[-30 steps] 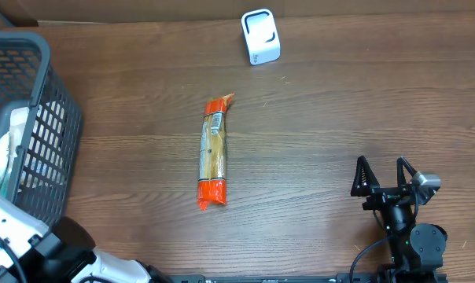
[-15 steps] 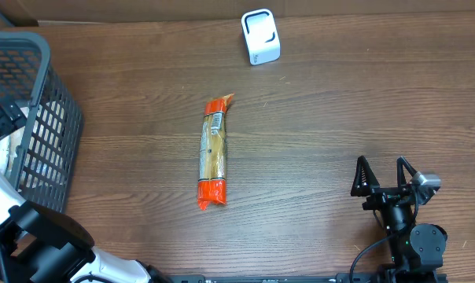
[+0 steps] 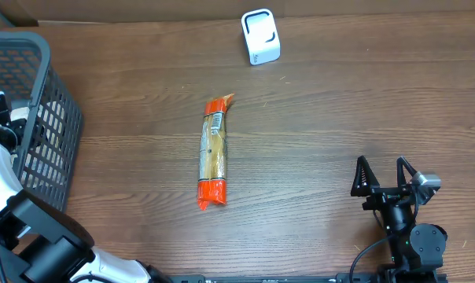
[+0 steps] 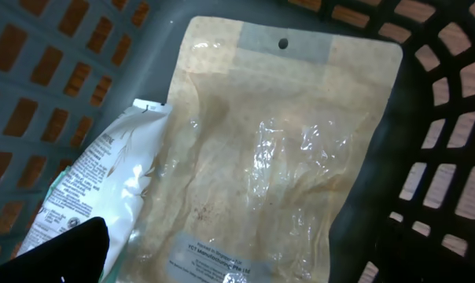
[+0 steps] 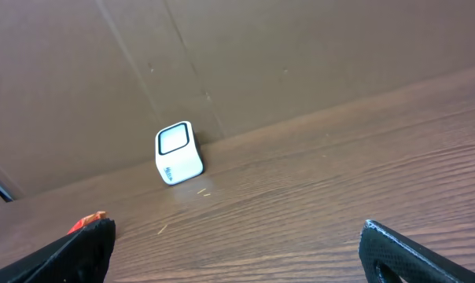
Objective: Scan the item barcode
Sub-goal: 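Reach the left gripper back into the basket and grasp the clear pouch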
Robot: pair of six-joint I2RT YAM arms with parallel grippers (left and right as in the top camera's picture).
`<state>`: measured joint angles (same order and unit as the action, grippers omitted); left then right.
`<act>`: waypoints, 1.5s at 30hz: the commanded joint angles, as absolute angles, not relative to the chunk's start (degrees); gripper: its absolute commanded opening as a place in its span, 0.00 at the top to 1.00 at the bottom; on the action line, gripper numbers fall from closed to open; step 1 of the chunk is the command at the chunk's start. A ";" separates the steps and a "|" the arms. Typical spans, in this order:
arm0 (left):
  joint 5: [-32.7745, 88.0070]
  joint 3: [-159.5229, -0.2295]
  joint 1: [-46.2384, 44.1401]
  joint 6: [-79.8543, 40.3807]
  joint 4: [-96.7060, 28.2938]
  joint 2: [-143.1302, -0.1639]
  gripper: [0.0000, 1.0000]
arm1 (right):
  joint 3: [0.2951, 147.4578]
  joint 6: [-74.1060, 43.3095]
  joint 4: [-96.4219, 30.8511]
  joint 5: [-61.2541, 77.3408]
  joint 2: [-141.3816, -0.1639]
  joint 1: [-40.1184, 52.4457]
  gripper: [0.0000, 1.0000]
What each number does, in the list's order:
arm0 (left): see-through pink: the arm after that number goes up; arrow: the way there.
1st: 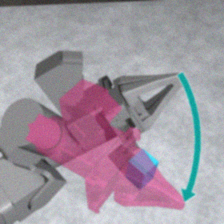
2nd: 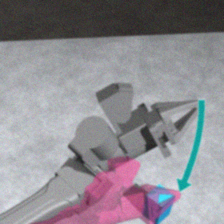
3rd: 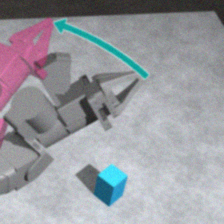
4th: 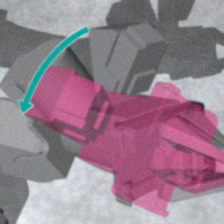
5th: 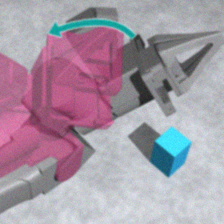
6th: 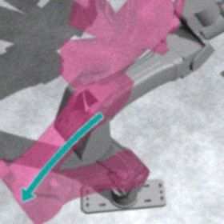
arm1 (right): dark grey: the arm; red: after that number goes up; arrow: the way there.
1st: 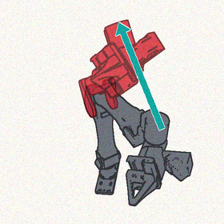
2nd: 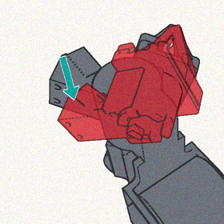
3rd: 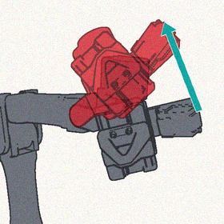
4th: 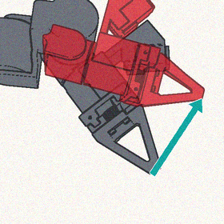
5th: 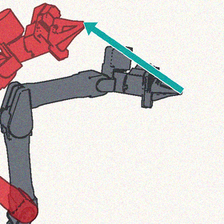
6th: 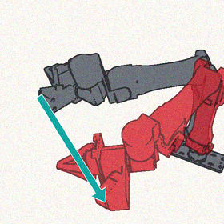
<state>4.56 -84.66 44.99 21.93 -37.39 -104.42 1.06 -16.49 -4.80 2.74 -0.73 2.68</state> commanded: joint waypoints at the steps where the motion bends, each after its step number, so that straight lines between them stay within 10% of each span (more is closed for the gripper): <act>1: 6.55 -83.37 44.53 25.89 -37.06 -107.26 0.01 | 0.47 -16.64 -4.58 2.81 -0.19 2.94 0.00; 26: 8.58 -83.37 43.09 27.22 -35.09 -125.10 0.00 | 0.47 -16.64 -4.58 2.81 -0.19 2.94 0.00; 29: 8.51 -83.37 43.09 27.22 -35.11 -125.84 0.22 | 0.47 -16.64 -4.58 2.81 -0.19 2.94 0.00; 34: 8.38 -85.62 43.09 25.78 -36.25 -125.78 0.96 | 0.47 -16.64 -4.58 2.81 -0.19 2.94 0.00; 45: 8.64 -112.51 43.09 11.25 -55.44 -125.78 0.96 | 0.47 -16.64 -4.58 2.81 -0.19 2.94 0.00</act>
<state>8.75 -102.67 43.48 18.70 -51.55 -125.23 1.06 -16.49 -4.78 2.74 -0.73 2.68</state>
